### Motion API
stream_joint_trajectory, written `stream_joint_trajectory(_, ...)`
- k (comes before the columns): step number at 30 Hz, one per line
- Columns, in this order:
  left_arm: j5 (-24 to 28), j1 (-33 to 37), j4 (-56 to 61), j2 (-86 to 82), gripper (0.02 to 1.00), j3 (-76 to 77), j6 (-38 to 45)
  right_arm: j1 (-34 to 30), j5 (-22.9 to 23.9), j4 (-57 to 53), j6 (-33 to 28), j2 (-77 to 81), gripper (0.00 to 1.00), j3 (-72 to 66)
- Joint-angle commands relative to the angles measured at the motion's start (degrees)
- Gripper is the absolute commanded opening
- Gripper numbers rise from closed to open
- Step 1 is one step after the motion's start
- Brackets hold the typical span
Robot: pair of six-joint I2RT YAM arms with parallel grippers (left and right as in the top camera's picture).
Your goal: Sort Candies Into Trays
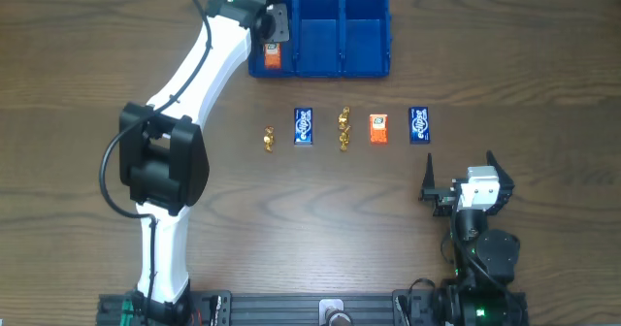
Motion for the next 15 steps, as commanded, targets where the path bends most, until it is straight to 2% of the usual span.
stream_joint_trajectory(1, 0.3, 0.0, 0.5, 0.7, 0.286, 0.4, 1.1, -0.2, -0.3, 0.0, -0.6, -0.3, 1.000, -0.4)
stream_joint_trajectory(3, 0.3, 0.0, 0.5, 0.8, 0.375, 0.4, 1.1, -0.2, -0.3, 0.0, -0.6, -0.3, 1.000, -0.4)
stream_joint_trajectory(5, 0.3, 0.0, 0.5, 0.7, 0.700, 0.4, 1.1, -0.2, -0.3, 0.0, -0.6, -0.3, 1.000, -0.4)
stream_joint_trajectory(6, 0.4, 0.0, 0.5, 0.7, 0.812, 0.4, 1.0, -0.2, -0.3, 0.0, -0.6, -0.3, 1.000, -0.4)
stream_joint_trajectory(7, 0.7, 0.0, 0.5, 0.7, 0.965, 0.4, 1.0, -0.2, -0.3, 0.0, -0.6, -0.3, 1.000, -0.4)
stream_joint_trajectory(8, 1.2, 0.0, 0.5, 0.7, 1.000, 0.4, 1.0, -0.2, -0.3, 0.0, -0.6, -0.3, 1.000, -0.4)
stream_joint_trajectory(11, 2.9, 0.1, 0.3, -0.3, 1.000, 0.4, 0.9, -0.2, -0.3, 0.0, -0.6, -0.3, 1.000, -0.4)
stream_joint_trajectory(15, 0.9, -0.9, -1.9, -6.8, 1.000, 0.4, -0.6, -0.2, -0.3, 0.0, -0.6, -0.3, 1.000, -0.4)
